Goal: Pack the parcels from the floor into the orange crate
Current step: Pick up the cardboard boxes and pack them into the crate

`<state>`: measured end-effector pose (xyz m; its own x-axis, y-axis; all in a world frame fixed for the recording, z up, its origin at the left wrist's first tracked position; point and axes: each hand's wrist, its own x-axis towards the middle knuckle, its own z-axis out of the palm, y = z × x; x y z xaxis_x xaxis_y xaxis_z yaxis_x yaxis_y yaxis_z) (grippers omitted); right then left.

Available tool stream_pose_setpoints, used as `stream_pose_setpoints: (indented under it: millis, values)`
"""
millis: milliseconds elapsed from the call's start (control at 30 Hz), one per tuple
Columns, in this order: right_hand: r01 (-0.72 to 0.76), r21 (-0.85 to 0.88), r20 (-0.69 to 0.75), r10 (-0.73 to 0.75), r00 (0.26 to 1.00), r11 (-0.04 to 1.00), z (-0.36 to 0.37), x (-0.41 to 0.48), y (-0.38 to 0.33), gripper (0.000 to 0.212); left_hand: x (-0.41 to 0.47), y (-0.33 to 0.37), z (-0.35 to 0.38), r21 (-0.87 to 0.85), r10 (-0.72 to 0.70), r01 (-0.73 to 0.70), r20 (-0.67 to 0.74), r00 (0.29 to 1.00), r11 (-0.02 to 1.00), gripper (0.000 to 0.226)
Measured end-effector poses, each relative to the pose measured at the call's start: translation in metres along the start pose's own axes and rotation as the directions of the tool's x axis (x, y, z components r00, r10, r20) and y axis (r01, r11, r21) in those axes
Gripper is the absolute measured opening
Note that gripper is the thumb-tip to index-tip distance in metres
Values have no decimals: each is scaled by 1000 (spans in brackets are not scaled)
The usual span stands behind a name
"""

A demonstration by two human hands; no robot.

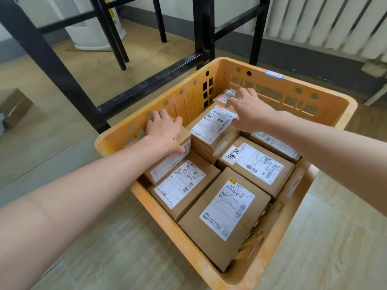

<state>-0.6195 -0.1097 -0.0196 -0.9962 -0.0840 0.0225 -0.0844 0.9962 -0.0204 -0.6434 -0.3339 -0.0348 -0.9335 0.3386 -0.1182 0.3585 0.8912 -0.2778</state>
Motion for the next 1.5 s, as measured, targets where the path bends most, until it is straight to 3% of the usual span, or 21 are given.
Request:
stream_pose_setpoints:
  millis: [167,300,467,633,833,967,1100,1200,1300,1500]
  values:
    - [134,65,117,-140,983,989,1,0,-3,76,2,0,-2,23,15,-15,-6,1000,1000,77]
    - [285,-73,221,-263,939,956,9,5,-16,96,2,-7,-3,4,24,-24,39,999,1000,77]
    - [336,-195,329,-261,908,921,15,19,-36,117,-2,-20,3,-70,39,-33,94,995,997,91]
    - [369,-250,410,-247,878,895,22,30,-48,124,-8,-30,9,-219,71,-48,98,993,974,110]
    - [408,-247,397,-292,870,879,17,37,-47,131,-2,-43,4,-409,180,-97,170,969,908,119]
    - [449,-250,320,-365,874,858,1,34,-36,133,2,-42,5,-389,154,-91,135,979,917,116]
    - [390,-149,287,-338,896,908,-24,27,-16,131,9,-28,-4,-239,88,-114,-119,989,964,111]
    - [305,-148,419,-220,881,941,-36,20,-13,129,18,-8,-9,-142,24,-56,-213,977,988,105]
    - [291,-220,572,-119,812,931,-37,13,-16,130,24,4,-13,-120,-57,32,-211,976,992,104]
    - [344,-220,611,-146,778,913,-9,-11,-13,130,26,29,-7,5,5,-4,-228,974,1000,104]
